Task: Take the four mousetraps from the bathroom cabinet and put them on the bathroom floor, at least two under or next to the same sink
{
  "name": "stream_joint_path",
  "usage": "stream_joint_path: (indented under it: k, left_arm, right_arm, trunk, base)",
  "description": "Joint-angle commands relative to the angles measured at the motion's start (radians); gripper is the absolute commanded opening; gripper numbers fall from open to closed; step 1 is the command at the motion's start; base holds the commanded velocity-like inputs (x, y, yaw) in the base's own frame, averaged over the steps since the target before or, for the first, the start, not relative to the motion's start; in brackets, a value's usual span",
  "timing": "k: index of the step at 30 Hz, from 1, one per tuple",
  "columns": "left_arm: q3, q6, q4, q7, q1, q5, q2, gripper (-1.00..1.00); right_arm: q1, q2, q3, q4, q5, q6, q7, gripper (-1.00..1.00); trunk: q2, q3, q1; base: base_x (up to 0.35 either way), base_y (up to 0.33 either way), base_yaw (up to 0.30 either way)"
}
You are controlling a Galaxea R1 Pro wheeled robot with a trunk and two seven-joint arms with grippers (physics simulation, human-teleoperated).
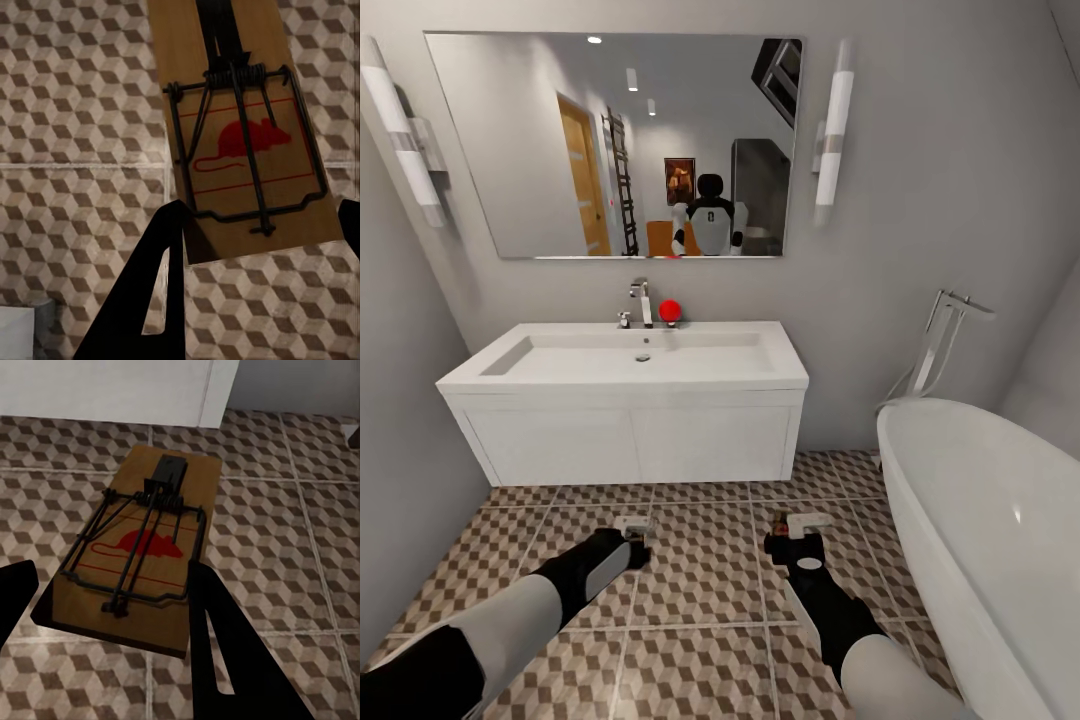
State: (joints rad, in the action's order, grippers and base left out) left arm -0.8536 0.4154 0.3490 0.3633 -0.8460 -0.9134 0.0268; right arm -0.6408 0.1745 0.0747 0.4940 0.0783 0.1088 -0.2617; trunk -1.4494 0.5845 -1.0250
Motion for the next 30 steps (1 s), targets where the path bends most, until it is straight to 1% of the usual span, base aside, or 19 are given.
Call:
stream_joint_path:
  k: [1, 6, 17, 30]
  left_arm:
    - [-0.007, 0.001, 0.008, 0.011, -0.001, -0.008, -0.001, -1.00]
    - [-0.006, -0.002, 0.032, 0.019, -0.001, -0.009, -0.003, -1.00]
    - [-0.007, -0.003, 0.039, 0.020, -0.001, -0.011, -0.004, -1.00]
    - [-0.008, -0.003, 0.037, 0.020, -0.001, -0.010, -0.021, -1.00]
  right_arm:
    - [0.000, 0.000, 0.004, 0.002, 0.008, 0.009, -0.007, -1.00]
    - [0.000, 0.000, 0.005, 0.003, 0.008, 0.004, -0.006, -1.00]
    - [0.000, 0.000, 0.005, 0.010, 0.009, 0.002, -0.005, -1.00]
    - [0.000, 0.000, 0.005, 0.016, 0.009, 0.002, -0.005, -1.00]
  trunk:
    - [-0.001, 0.001, 0.000]
    - [-0.001, 0.001, 0.000]
    - [-0.001, 0.001, 0.000]
    - [-0.092, 0.058, -0.050]
  base:
    - [0.000, 0.000, 0.000]
    - [0.000, 0.000, 0.000]
    - [0.000, 0.000, 0.000]
    - [0.000, 0.000, 0.000]
